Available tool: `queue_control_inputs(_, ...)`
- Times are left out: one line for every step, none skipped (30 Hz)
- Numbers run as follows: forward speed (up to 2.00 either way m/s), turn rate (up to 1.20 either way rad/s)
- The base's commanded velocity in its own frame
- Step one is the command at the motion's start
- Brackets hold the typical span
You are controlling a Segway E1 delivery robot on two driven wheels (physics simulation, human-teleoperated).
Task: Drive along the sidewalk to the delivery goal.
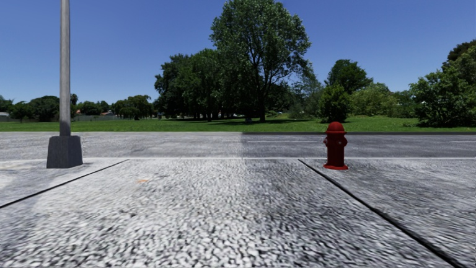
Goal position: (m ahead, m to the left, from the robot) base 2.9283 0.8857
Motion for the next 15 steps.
queue_control_inputs(0.96,0.27)
queue_control_inputs(0.94,0.28)
queue_control_inputs(0.93,0.28)
queue_control_inputs(0.92,0.29)
queue_control_inputs(0.92,0.29)
queue_control_inputs(0.92,0.29)
queue_control_inputs(0.92,0.29)
queue_control_inputs(0.92,0.29)
queue_control_inputs(0.92,0.29)
queue_control_inputs(0.92,0.29)
queue_control_inputs(0.92,0.29)
queue_control_inputs(0.92,0.29)
queue_control_inputs(0.92,0.30)
queue_control_inputs(0.92,0.30)
queue_control_inputs(0.92,0.31)
